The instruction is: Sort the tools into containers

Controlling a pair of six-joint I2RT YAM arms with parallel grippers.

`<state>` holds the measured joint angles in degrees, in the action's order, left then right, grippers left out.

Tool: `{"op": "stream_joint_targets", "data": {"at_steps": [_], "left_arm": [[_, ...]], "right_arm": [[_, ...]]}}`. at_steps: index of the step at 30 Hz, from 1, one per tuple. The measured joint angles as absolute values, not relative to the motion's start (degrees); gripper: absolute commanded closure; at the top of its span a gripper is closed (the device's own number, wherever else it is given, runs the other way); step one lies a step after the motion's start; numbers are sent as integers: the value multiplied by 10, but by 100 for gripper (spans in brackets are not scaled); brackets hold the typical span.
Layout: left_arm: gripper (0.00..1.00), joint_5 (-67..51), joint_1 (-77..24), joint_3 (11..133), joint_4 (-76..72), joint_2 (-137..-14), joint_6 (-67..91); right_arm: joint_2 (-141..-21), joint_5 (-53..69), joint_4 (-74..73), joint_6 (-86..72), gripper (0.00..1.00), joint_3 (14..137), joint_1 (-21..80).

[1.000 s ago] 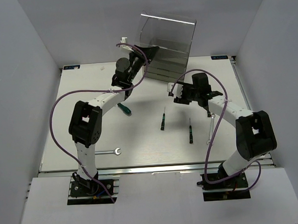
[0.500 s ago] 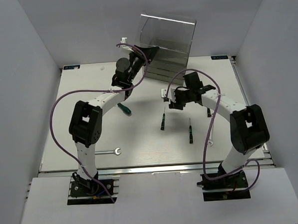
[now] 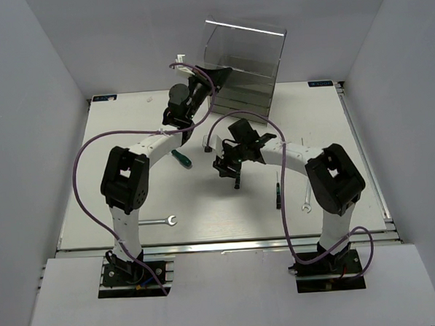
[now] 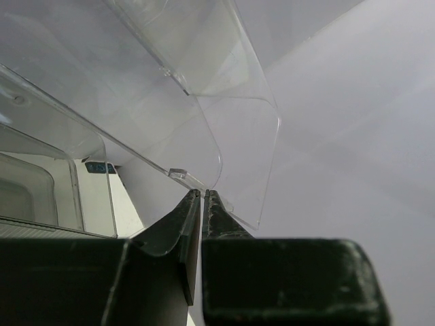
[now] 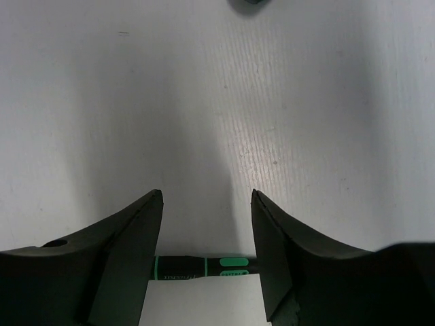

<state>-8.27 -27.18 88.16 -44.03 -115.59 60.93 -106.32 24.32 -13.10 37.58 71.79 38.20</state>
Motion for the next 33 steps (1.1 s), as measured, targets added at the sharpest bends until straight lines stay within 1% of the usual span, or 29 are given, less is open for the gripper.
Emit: {"op": "stream_joint_targets", "data": {"at_steps": [4, 10, 13, 17, 22, 25, 33], "left_arm": [[100, -84, -271, 886, -440, -1158, 610], [100, -86, -271, 891, -441, -1158, 611], [100, -86, -271, 891, -440, -1158, 611], [100, -87, -271, 891, -440, -1158, 613], [100, -87, -271, 892, -437, -1158, 614], [100, -87, -271, 897, -434, -1158, 614], [100, -86, -271, 916, -427, -1158, 613]], "right_arm": [[-1074, 234, -130, 334, 38, 735, 384], [-1074, 228, -117, 314, 35, 741, 384], [-1074, 230, -114, 302, 29, 741, 386], [-1084, 215, -95, 270, 28, 753, 404], [-1140, 183, -74, 208, 28, 811, 439], [-1165, 172, -58, 177, 28, 824, 453], [-1225, 138, -38, 124, 28, 868, 458]]}}
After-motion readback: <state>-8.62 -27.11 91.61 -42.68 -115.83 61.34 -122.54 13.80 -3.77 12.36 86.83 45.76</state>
